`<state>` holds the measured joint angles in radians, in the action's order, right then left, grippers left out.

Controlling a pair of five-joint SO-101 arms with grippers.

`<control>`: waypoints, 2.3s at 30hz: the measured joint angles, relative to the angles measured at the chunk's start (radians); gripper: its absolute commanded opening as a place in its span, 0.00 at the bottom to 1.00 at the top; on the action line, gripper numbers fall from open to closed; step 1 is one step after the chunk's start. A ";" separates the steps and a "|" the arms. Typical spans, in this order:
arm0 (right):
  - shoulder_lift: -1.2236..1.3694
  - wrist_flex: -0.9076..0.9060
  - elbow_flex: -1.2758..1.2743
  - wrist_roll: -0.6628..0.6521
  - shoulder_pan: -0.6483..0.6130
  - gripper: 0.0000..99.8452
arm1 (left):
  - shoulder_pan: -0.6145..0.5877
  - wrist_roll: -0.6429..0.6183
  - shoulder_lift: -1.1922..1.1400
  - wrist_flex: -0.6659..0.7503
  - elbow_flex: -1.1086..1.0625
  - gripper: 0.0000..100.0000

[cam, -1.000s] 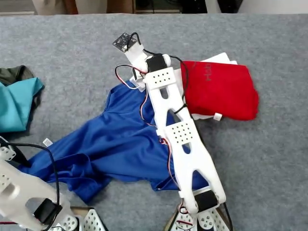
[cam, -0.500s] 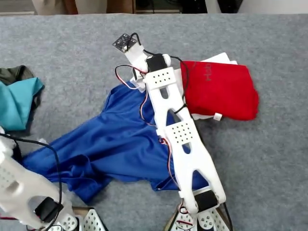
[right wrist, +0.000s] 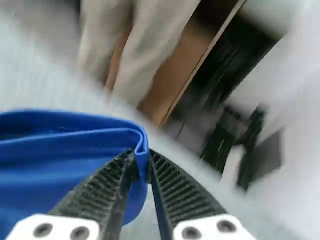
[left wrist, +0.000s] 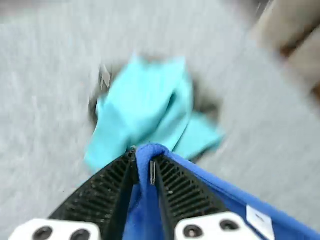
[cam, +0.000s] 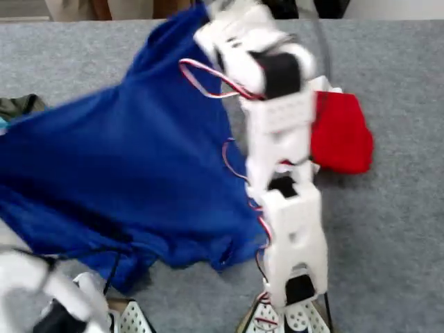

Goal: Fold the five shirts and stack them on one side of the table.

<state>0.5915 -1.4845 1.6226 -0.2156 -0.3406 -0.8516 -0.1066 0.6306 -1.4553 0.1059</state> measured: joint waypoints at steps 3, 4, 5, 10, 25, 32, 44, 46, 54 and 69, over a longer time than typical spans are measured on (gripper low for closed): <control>-0.127 0.066 0.000 0.028 0.041 0.00 | 0.003 -0.054 0.074 0.040 0.080 0.02; -0.163 0.081 0.002 0.031 0.057 0.00 | 0.003 -0.068 0.084 0.044 0.115 0.02; -0.198 0.095 0.002 0.034 0.069 0.00 | 0.003 -0.078 0.092 0.046 0.155 0.02; -0.350 0.130 0.002 0.034 0.133 0.00 | 0.003 -0.095 0.103 0.038 0.365 0.02; -0.769 0.103 0.035 -0.015 0.164 0.00 | 0.002 -0.017 0.143 -0.292 0.815 0.02; -0.809 0.103 0.025 -0.023 0.164 0.00 | 0.000 -0.009 0.267 -0.293 0.821 0.02; -0.637 0.318 -0.493 -0.023 0.164 0.00 | 0.078 -0.009 0.269 -0.074 0.201 0.02; -0.603 0.388 -0.566 -0.023 0.160 0.00 | 0.137 -0.009 0.222 0.064 0.041 0.02; -0.331 0.684 -0.772 -0.023 0.143 0.00 | 0.269 -0.037 -0.121 0.778 -0.465 0.02; 0.106 0.698 -0.480 -0.021 0.141 0.00 | 0.350 -0.091 -0.666 0.804 -0.052 0.02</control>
<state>0.6974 -0.7864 1.1423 -0.2371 -0.1995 -0.5017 -0.1972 -0.0353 -0.6513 0.0537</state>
